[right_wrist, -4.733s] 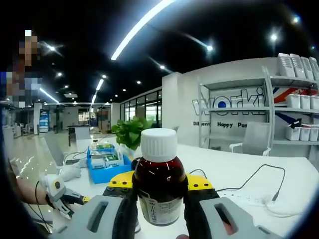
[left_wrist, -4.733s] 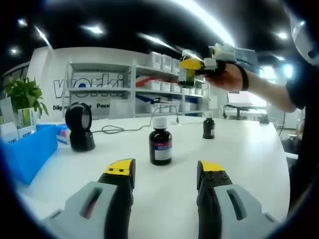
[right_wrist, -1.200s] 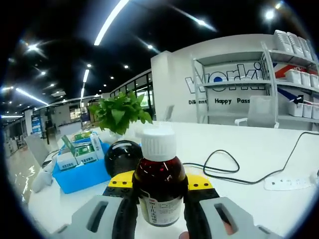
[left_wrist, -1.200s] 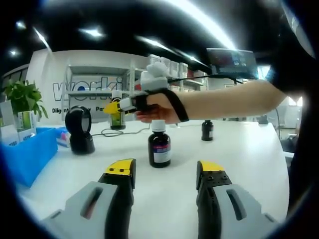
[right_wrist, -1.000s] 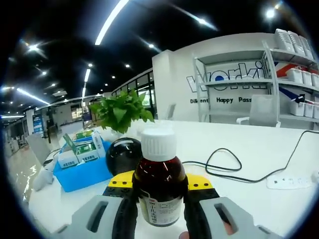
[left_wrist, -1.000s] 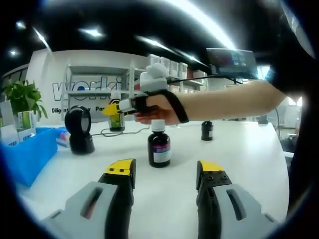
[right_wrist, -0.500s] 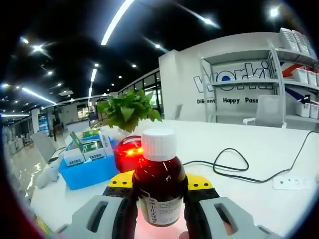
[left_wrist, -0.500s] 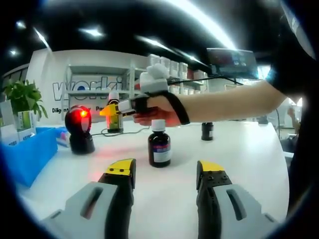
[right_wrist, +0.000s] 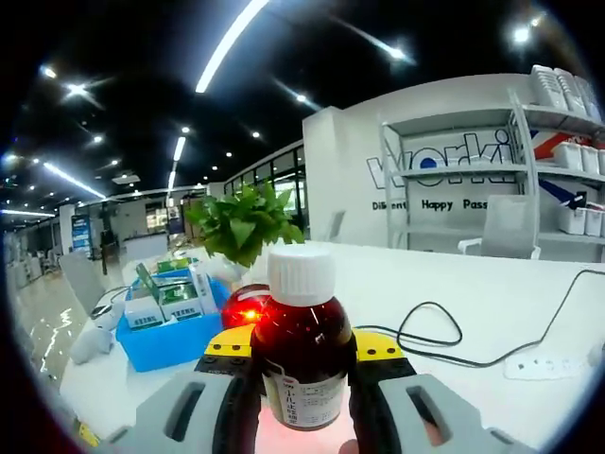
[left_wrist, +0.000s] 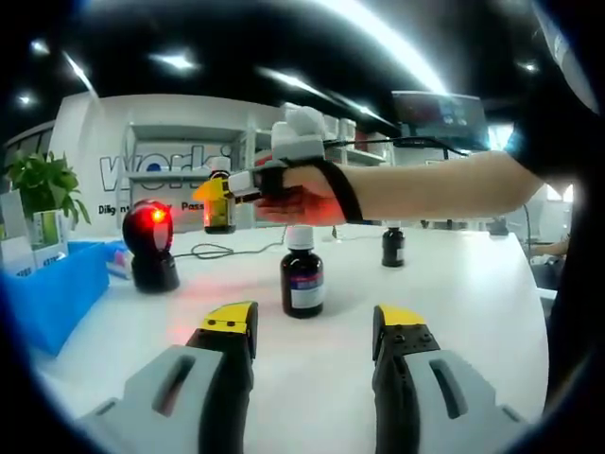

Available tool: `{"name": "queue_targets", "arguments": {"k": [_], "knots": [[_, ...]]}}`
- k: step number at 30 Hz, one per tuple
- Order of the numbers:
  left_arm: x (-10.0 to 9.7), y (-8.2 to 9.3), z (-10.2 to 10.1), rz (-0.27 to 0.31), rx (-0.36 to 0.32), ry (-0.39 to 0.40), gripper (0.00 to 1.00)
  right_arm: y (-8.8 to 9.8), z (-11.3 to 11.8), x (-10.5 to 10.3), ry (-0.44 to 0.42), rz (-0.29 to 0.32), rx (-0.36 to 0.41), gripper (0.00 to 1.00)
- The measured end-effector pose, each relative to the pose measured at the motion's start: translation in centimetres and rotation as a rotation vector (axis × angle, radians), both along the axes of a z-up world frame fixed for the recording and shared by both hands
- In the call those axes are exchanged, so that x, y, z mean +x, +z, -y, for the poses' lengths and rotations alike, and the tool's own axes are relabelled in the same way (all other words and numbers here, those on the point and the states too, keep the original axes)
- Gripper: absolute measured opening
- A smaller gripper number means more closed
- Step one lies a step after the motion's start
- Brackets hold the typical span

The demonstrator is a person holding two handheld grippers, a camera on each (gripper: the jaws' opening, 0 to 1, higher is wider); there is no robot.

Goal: Rotate the medicine bottle to make it face forward pick up the medicine bottle inspect the drug traceability code place the medicine on the table

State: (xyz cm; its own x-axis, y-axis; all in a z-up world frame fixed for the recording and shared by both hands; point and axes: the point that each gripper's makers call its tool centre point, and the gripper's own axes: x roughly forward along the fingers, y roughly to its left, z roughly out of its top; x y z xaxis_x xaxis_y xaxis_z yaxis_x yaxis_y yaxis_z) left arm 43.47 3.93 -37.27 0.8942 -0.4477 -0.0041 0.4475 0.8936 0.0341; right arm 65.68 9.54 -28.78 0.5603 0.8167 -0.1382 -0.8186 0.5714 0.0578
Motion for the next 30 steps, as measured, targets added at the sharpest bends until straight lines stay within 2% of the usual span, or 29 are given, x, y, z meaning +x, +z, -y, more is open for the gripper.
{"name": "queue_targets", "arguments": {"k": [10,16,25,30], "knots": [[0.0,0.1,0.0,0.003,-0.007,-0.003,0.40,3.5,1.6,0.6,-0.047,0.026,0.036,0.31],[0.0,0.1,0.0,0.002,-0.006,-0.005,0.40,5.6,3.6,-0.2,-0.063,0.059,0.035,0.31],[0.0,0.0,0.0,0.000,-0.003,-0.003,0.40,7.6,7.2,-0.9,-0.090,0.105,0.023,0.31],[0.0,-0.1,0.0,-0.003,-0.002,-0.006,0.40,7.9,9.8,-1.4,-0.113,0.130,0.009,0.31]]}}
